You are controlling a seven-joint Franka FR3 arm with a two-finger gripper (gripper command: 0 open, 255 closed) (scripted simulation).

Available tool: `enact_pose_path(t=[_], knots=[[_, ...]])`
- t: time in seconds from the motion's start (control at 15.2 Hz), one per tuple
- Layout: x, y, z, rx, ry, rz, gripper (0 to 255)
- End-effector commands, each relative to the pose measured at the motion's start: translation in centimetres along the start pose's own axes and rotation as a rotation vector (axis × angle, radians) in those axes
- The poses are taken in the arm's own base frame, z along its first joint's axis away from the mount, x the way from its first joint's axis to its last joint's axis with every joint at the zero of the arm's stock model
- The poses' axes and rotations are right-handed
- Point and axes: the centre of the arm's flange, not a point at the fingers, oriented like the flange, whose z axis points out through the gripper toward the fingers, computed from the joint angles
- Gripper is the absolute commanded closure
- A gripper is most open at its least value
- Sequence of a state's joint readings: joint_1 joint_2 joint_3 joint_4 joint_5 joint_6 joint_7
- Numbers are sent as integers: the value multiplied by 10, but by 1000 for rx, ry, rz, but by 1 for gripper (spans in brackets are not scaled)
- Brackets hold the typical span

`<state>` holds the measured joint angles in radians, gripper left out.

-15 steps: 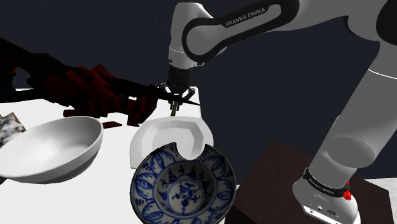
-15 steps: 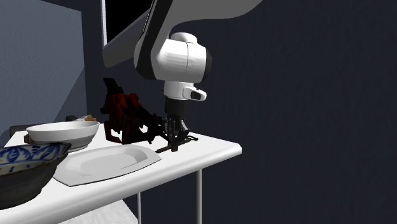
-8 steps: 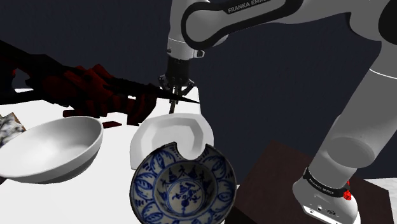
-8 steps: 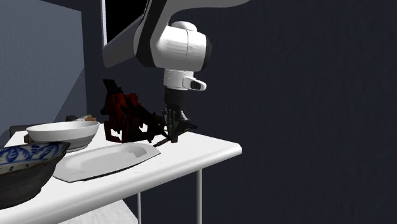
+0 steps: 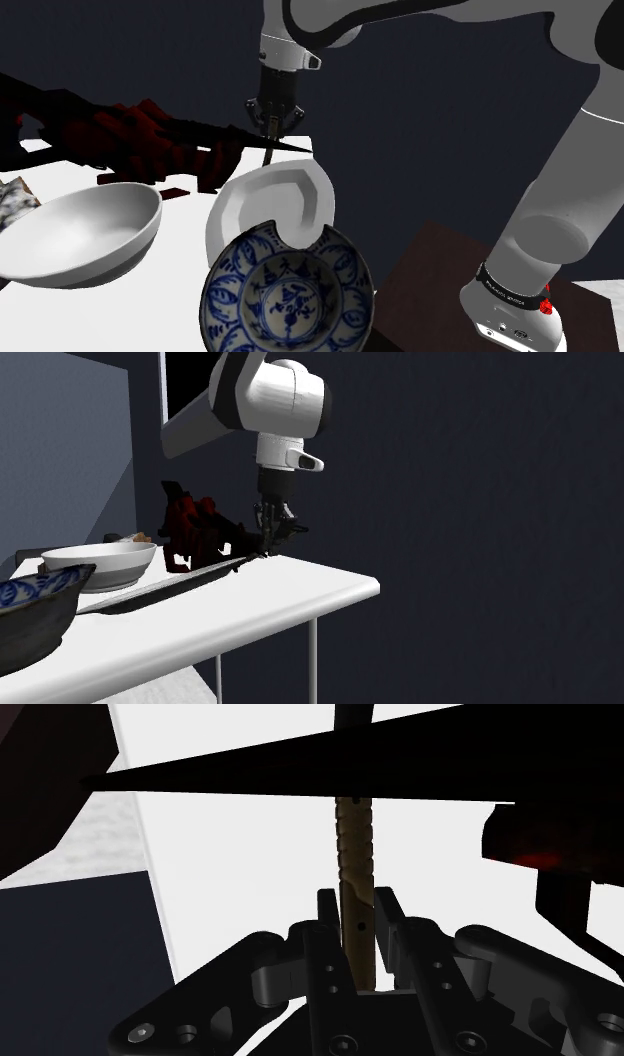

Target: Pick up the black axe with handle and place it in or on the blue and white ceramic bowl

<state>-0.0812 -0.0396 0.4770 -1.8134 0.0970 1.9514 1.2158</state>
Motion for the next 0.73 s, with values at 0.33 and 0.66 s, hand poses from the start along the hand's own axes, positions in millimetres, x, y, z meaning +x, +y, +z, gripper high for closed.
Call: enact_pose_path(t=[0.33, 0.66], knots=[[0, -5, -37, 0, 0, 0, 255], [-1, -10, -63, 0, 0, 0, 255]])
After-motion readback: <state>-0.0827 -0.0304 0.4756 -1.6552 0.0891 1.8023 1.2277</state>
